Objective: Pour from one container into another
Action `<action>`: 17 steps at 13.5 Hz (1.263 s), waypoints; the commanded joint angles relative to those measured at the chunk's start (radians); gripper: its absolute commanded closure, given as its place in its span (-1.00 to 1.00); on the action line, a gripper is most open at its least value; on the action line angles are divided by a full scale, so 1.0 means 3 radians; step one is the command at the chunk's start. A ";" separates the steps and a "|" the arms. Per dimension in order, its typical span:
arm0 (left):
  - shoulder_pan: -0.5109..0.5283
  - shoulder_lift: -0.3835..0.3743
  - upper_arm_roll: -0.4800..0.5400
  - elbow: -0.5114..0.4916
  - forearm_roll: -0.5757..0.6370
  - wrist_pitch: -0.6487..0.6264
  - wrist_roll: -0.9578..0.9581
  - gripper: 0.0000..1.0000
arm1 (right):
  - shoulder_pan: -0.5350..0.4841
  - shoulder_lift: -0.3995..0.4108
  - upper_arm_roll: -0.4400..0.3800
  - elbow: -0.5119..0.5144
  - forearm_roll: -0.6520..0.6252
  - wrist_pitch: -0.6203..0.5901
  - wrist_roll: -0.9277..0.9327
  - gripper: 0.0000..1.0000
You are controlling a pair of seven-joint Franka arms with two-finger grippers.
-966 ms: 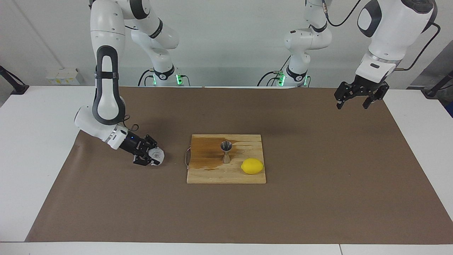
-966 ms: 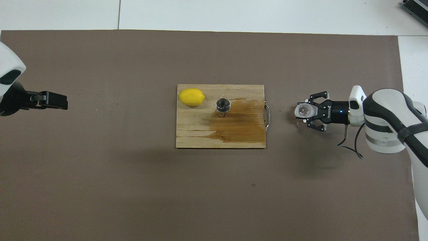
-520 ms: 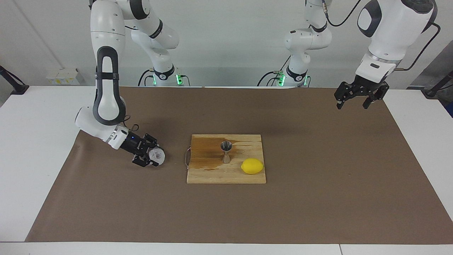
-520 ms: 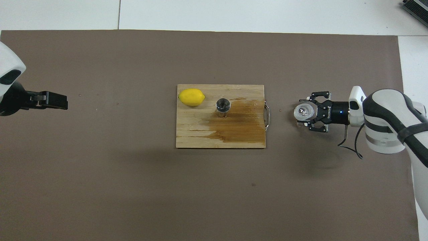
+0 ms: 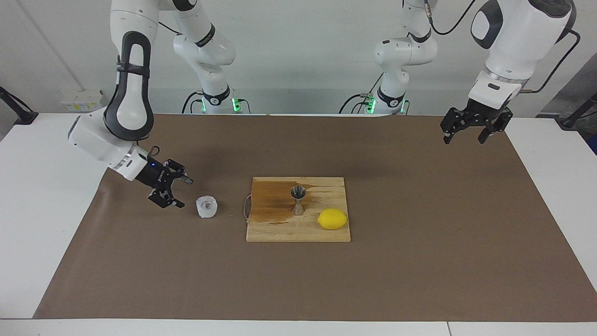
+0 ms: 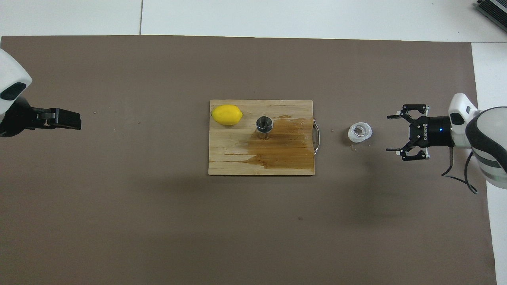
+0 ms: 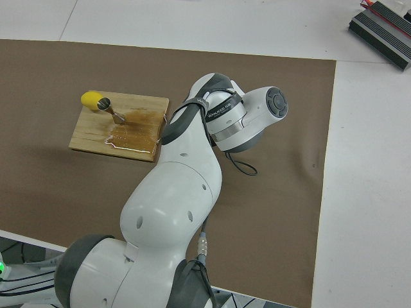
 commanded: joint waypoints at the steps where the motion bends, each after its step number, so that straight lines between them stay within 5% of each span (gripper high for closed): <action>1: -0.0018 -0.0031 -0.0025 0.0032 0.0013 -0.0060 0.0014 -1.00 | 0.0005 -0.0170 0.0027 -0.0057 -0.0394 -0.0055 0.0703 -1.00; 5: -0.0018 0.0128 -0.0031 0.0451 -0.0069 -0.0525 0.0014 -1.00 | 0.0168 -0.0196 0.0037 -0.0051 -0.0738 -0.0020 0.2049 -1.00; 13: -0.0018 0.0061 -0.0025 0.0298 -0.0075 -0.0516 0.0019 -1.00 | 0.0699 -0.0512 0.0048 0.0030 -0.2317 -0.0177 0.4839 -1.00; 17: 0.0028 0.0077 -0.0015 0.0334 -0.0069 -0.0475 0.0054 -1.00 | 0.1042 -0.0595 0.0048 0.0096 -0.2548 -0.0504 0.6190 -1.00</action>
